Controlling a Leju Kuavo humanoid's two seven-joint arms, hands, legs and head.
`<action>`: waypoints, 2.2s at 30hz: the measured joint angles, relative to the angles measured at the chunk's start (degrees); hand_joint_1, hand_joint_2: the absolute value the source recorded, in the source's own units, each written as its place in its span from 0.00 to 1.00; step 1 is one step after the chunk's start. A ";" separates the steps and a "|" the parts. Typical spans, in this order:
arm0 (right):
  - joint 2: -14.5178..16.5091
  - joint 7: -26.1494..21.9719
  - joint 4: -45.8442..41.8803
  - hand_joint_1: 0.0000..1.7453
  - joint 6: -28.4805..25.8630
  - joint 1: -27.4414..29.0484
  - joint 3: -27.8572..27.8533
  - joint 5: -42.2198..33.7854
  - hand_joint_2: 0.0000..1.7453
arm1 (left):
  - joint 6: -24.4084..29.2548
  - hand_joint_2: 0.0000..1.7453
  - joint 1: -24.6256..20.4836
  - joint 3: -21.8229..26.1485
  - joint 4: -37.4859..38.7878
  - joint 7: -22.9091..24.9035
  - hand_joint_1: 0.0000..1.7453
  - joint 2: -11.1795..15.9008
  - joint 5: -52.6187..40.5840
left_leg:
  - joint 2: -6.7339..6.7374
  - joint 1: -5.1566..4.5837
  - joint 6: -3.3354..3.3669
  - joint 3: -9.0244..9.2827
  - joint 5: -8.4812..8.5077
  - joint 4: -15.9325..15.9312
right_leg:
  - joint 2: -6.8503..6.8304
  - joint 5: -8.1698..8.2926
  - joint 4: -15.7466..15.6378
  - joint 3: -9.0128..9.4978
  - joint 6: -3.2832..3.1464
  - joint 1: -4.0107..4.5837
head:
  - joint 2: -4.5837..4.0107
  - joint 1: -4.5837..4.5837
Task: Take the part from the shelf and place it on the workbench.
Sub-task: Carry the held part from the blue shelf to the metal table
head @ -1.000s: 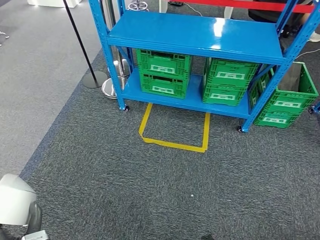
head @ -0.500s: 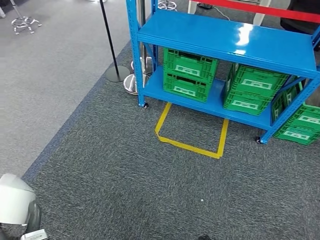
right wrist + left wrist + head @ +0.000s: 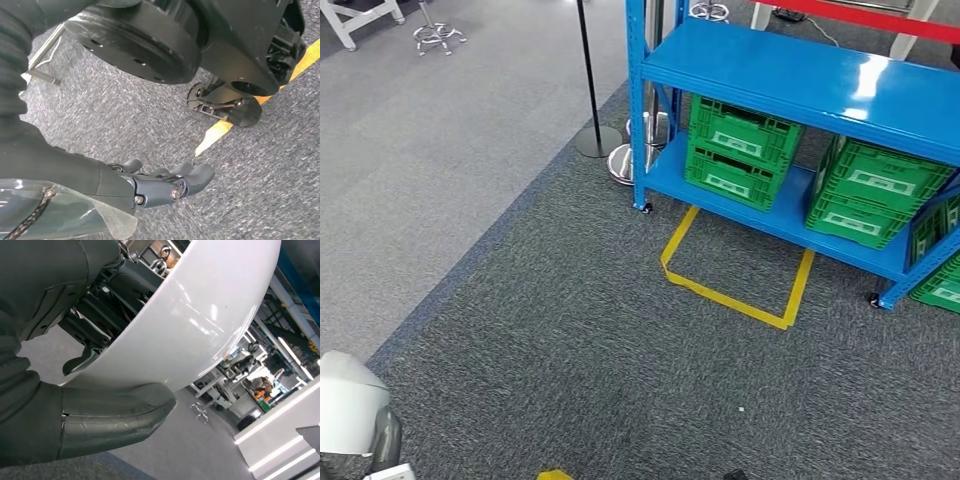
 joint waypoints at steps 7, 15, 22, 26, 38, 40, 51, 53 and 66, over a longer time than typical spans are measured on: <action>-0.14 -0.01 0.00 0.00 -0.01 -0.30 0.00 -0.02 1.00 | 0.01 1.00 -0.07 0.10 0.00 -0.36 1.00 -0.36 0.45 | -1.10 0.04 2.76 0.71 1.15 -3.58 | 2.15 -3.64 5.12 -2.61 1.95 -0.01 | 0.00 0.33; -0.34 -0.12 0.02 0.00 -0.12 -0.17 0.00 -0.20 1.00 | 0.01 1.00 -0.30 0.24 0.00 -0.73 1.00 -0.55 0.60 | -5.00 -0.19 2.69 -0.07 1.44 -2.70 | 5.79 -0.79 3.96 -2.14 1.69 -0.36 | 0.00 0.40; -0.22 -0.21 0.02 0.00 -0.10 -0.22 -0.01 -0.26 1.00 | 0.01 1.00 -0.29 0.33 0.00 -0.96 1.00 -0.55 0.64 | -4.34 -0.17 0.24 -3.23 -1.20 2.26 | 4.41 0.44 0.55 -0.95 0.01 -0.63 | 0.00 0.03; -0.27 -0.25 0.02 0.00 -0.10 -0.19 -0.02 -0.32 1.00 | 0.01 1.00 -0.36 0.33 0.01 -0.97 1.00 -0.55 0.70 | -2.40 0.13 -0.42 -7.45 -7.02 14.34 | 1.77 0.68 0.63 -1.56 -0.31 -0.25 | 0.00 -0.15; -0.34 -0.19 0.02 0.00 -0.14 -0.42 -0.01 -0.40 1.00 | 0.02 1.00 -0.49 0.46 0.00 -1.05 1.00 -0.67 1.03 | -1.28 -0.27 3.38 1.00 0.98 -3.57 | 1.93 -3.75 7.52 -5.03 1.86 0.10 | 0.00 0.16; -0.37 -0.25 0.02 0.00 -0.13 -0.45 -0.03 -0.48 1.00 | 0.02 1.00 -0.56 0.49 0.00 -1.06 1.00 -0.69 1.11 | -2.13 -0.38 3.60 0.16 1.54 -3.46 | 3.42 -7.44 15.06 -7.94 2.11 0.06 | 0.00 0.21; -0.48 -0.15 0.04 0.00 -0.14 -0.25 -0.02 -0.44 1.00 | 0.03 1.00 -0.50 0.52 0.00 -1.06 1.00 -0.69 1.18 | -5.85 -0.39 1.05 -2.61 2.63 -1.57 | 5.35 -0.89 -0.30 0.90 0.06 -0.10 | 0.00 0.06; -0.52 -0.16 0.04 0.00 -0.14 -0.22 -0.02 -0.43 1.00 | 0.02 1.00 -0.55 0.51 0.00 -1.06 1.00 -0.69 1.18 | -3.84 -0.23 0.50 -4.39 -0.80 3.09 | 4.06 -0.50 -0.44 0.57 -0.54 -0.13 | 0.00 -0.07; -0.52 -0.31 0.02 0.00 -0.03 -0.26 -0.02 -0.53 1.00 | 0.02 1.00 -0.59 0.54 0.02 -1.25 1.00 -0.66 0.67 | 0.54 -0.57 2.48 1.32 0.01 -2.91 | -1.53 -0.88 0.74 -0.33 1.36 0.41 | 0.00 0.01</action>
